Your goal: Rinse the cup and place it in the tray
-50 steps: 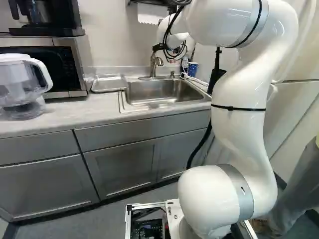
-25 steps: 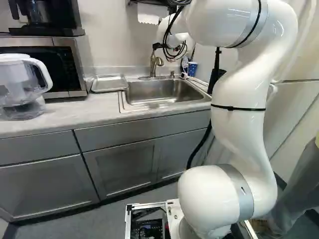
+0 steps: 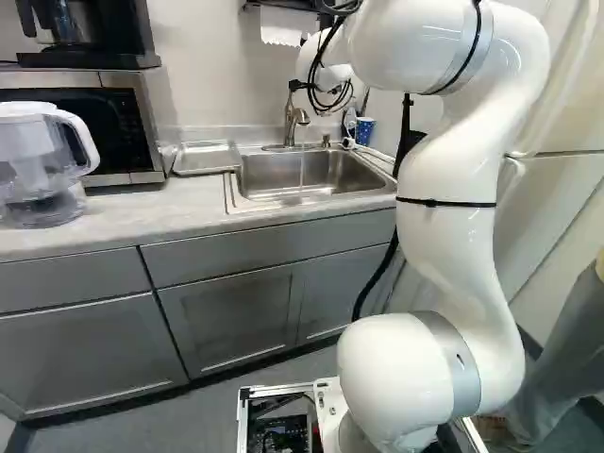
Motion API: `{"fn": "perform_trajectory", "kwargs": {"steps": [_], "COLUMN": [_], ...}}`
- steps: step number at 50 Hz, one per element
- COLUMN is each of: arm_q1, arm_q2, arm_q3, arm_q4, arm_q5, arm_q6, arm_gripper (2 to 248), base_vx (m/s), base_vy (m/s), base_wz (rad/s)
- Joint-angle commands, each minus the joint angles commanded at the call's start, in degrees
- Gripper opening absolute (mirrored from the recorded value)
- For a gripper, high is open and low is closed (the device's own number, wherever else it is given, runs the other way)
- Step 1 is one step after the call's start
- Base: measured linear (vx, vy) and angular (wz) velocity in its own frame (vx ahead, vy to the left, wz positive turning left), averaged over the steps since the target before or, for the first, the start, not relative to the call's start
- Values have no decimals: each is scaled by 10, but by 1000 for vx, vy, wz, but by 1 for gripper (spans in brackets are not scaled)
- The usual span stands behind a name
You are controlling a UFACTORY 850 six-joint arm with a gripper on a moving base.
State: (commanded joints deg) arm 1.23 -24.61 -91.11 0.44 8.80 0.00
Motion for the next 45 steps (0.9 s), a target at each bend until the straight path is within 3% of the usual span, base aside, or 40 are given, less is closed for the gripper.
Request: {"fn": "perform_trajectory", "kwargs": {"steps": [16, 45], "arm_q1": [1, 19], "arm_q2": [6, 87], "arm_q3": [7, 102], "arm_q4": [0, 0], "arm_q5": [0, 0], "arm_q6": [0, 0], "arm_gripper": [247, 247], "base_vx": [0, 0], "base_vy": [0, 0], "base_wz": [0, 0]}}
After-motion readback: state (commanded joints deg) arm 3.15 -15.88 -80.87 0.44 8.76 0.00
